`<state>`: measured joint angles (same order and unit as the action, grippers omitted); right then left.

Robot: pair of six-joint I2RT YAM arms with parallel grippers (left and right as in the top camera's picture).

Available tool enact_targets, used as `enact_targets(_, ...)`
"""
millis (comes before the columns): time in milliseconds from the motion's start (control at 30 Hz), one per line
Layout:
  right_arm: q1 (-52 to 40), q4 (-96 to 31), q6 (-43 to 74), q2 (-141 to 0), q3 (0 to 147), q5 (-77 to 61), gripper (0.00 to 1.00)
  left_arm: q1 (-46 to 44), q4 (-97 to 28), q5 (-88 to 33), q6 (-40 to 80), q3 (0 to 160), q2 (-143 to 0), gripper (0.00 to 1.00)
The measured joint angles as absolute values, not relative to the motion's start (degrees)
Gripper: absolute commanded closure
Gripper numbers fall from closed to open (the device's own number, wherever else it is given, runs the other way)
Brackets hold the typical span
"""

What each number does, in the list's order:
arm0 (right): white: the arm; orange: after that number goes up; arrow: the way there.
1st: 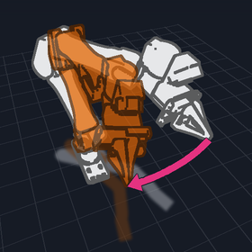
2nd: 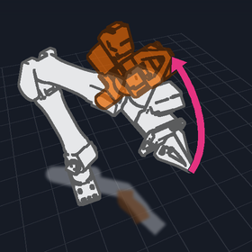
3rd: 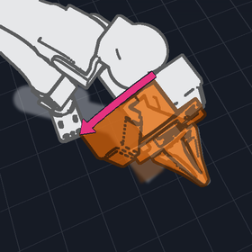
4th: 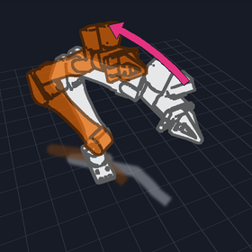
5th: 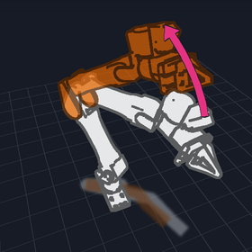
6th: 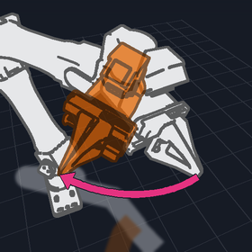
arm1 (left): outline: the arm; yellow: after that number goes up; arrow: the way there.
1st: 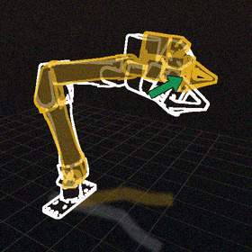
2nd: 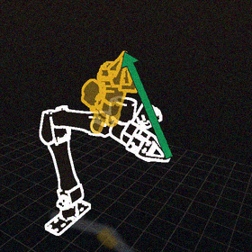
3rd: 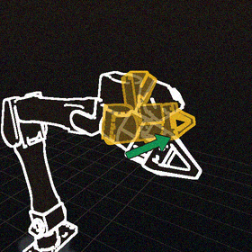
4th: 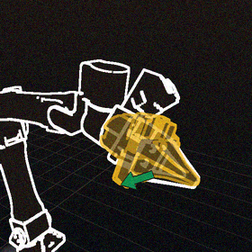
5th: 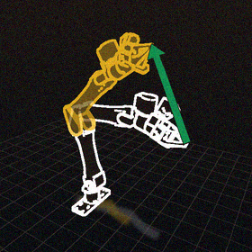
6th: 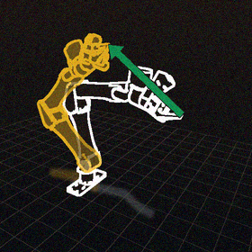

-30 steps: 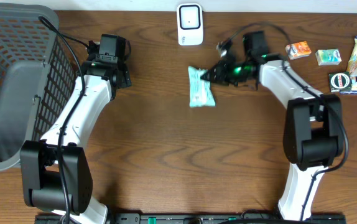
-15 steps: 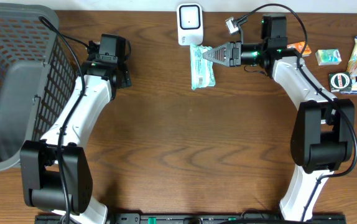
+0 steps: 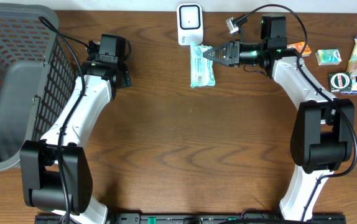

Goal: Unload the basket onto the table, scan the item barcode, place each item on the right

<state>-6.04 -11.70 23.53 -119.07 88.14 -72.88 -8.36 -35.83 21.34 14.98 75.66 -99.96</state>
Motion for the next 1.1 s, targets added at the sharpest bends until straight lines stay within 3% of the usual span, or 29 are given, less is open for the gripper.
enact_targets(667, -8.3, -16.6, 20.4, -118.7, 88.1, -44.3, 0.98, -8.4, -35.8, 21.3, 15.0, 75.7, -100.0, 0.03)
enact_targets(1100, -21.8, -28.3, 8.8, -110.9, 88.2, 6.7, 0.99, -8.4, -35.8, 21.3, 15.0, 75.7, -100.0, 0.02)
